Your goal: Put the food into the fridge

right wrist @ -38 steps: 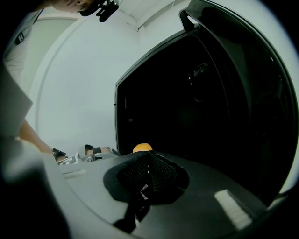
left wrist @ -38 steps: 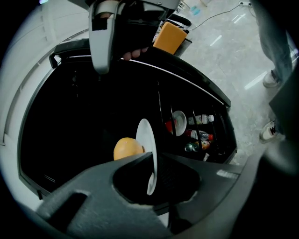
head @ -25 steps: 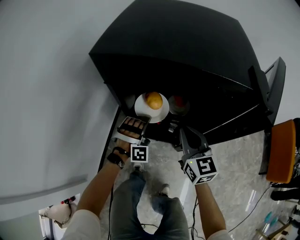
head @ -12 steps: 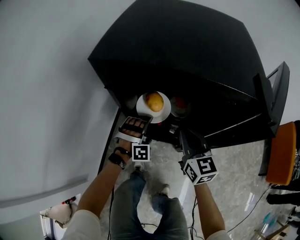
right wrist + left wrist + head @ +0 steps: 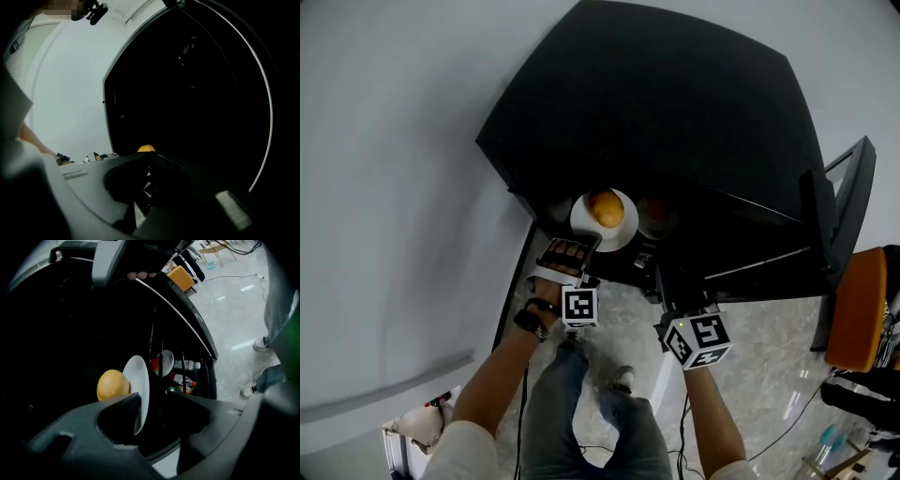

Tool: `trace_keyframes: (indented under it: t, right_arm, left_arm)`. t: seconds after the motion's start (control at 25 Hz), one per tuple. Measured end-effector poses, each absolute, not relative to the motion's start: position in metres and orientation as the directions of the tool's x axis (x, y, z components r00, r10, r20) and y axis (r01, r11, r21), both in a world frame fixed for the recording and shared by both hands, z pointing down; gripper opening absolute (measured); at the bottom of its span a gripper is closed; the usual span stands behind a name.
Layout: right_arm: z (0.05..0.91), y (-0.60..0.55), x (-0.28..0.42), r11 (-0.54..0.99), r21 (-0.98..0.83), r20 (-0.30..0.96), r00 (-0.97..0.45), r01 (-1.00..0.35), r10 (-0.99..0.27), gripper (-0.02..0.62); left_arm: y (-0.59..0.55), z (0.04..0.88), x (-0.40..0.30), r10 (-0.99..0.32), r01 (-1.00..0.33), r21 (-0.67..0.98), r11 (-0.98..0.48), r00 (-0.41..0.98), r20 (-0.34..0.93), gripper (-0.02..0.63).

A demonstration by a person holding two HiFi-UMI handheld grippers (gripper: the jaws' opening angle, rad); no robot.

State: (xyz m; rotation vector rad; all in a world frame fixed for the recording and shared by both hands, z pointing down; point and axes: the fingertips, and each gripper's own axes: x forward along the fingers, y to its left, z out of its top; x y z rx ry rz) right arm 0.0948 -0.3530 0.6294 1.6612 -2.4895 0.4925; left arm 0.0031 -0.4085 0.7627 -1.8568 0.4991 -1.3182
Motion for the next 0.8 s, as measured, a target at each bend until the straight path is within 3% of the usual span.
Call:
trace_keyframes:
  t: [0.36, 0.8]
  right_arm:
    - [0.619, -0.358, 0.093, 0.351, -0.209, 0.313, -0.403, -0.913, -0.860, 0.006]
    - [0.577, -0.367, 0.094, 0.389, -0.194, 0.310, -0.432, -0.901, -0.847, 0.006]
  left_arm:
    - [-0.405, 0.777, 0.008, -0.601, 0.098, -0.652, -0.752, 0.305, 0.739, 0.332]
    - [-0.413, 0.783, 0.012, -0.547, 0.054, -0.572, -0.818, 0.229, 0.805, 0.391]
